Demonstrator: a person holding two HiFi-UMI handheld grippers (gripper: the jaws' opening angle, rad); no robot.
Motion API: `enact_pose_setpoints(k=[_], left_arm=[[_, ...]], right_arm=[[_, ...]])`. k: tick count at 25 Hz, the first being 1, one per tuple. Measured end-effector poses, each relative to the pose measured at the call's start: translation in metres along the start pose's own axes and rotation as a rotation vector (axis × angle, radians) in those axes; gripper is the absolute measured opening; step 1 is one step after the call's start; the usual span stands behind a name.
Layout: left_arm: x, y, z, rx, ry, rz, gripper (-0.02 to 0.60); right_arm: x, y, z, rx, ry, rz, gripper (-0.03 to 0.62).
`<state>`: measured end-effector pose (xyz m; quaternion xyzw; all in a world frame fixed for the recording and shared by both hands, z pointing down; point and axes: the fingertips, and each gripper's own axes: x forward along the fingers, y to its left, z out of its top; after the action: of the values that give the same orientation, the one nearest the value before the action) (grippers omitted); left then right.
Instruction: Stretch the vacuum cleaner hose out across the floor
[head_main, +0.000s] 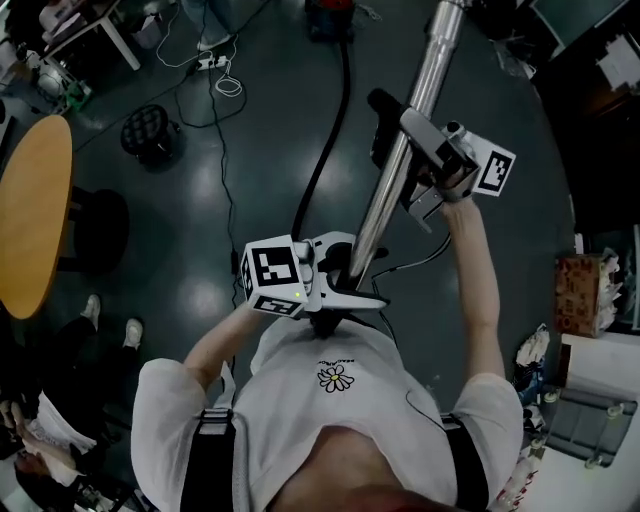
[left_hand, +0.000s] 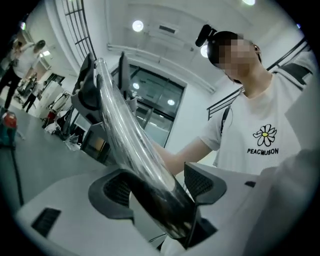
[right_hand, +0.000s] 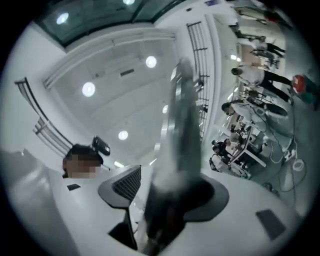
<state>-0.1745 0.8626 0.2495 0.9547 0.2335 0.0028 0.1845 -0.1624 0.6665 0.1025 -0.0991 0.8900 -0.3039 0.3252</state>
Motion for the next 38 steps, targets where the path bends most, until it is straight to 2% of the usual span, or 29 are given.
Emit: enact_pose_setpoints(k=[2, 4, 7, 9, 11, 13, 16, 18, 23, 25, 27, 29, 33, 38], left_arm=[[0.008, -0.003, -0.01, -0.043, -0.012, -0.022, 0.321], [0.015, -0.006, -0.021, -0.048, 0.011, -0.034, 0.321], [0.019, -0.008, -0.045, 0.006, 0.137, -0.068, 0.321], [0.016, -0.007, -0.05, 0.026, 0.192, -0.086, 0.321], [0.013, -0.005, -0.04, -0.002, 0.148, -0.083, 0.299], [0.02, -0.012, -0.032, -0.073, 0.054, -0.089, 0.293], [0.051, -0.037, -0.055, -0.136, -0.018, -0.037, 0.282], [0.075, -0.058, -0.085, -0.119, 0.009, 0.029, 0.267], [0.125, -0.106, -0.157, -0.05, 0.147, 0.166, 0.221], [0.139, -0.124, -0.179, -0.054, 0.17, 0.191, 0.212], [0.148, -0.144, -0.194, -0.078, 0.157, 0.193, 0.206], [0.149, -0.154, -0.196, -0.091, 0.129, 0.184, 0.196], [0.149, -0.153, -0.184, -0.067, 0.116, 0.17, 0.189], [0.145, -0.164, -0.172, -0.08, 0.082, 0.12, 0.186]], right_arm=[[-0.008, 0.004, -0.022, -0.096, 0.098, -0.076, 0.282], [-0.026, 0.007, -0.028, -0.141, 0.091, -0.113, 0.281], [-0.046, 0.016, -0.031, -0.153, 0.021, -0.128, 0.281], [-0.055, 0.023, -0.04, -0.236, 0.052, -0.185, 0.281], [-0.067, 0.034, -0.049, -0.297, 0.078, -0.22, 0.281], [-0.08, 0.049, -0.052, -0.276, 0.026, -0.193, 0.281], [-0.11, 0.072, -0.075, -0.26, 0.007, -0.165, 0.281], [-0.13, 0.094, -0.104, -0.281, 0.053, -0.167, 0.281], [-0.167, 0.157, -0.176, -0.301, 0.156, -0.151, 0.281], [-0.174, 0.173, -0.201, -0.288, 0.194, -0.149, 0.281], [-0.178, 0.187, -0.226, -0.323, 0.26, -0.166, 0.281], [-0.178, 0.197, -0.238, -0.383, 0.305, -0.182, 0.281], [-0.173, 0.205, -0.231, -0.469, 0.317, -0.211, 0.281], [-0.166, 0.215, -0.224, -0.496, 0.292, -0.232, 0.281]])
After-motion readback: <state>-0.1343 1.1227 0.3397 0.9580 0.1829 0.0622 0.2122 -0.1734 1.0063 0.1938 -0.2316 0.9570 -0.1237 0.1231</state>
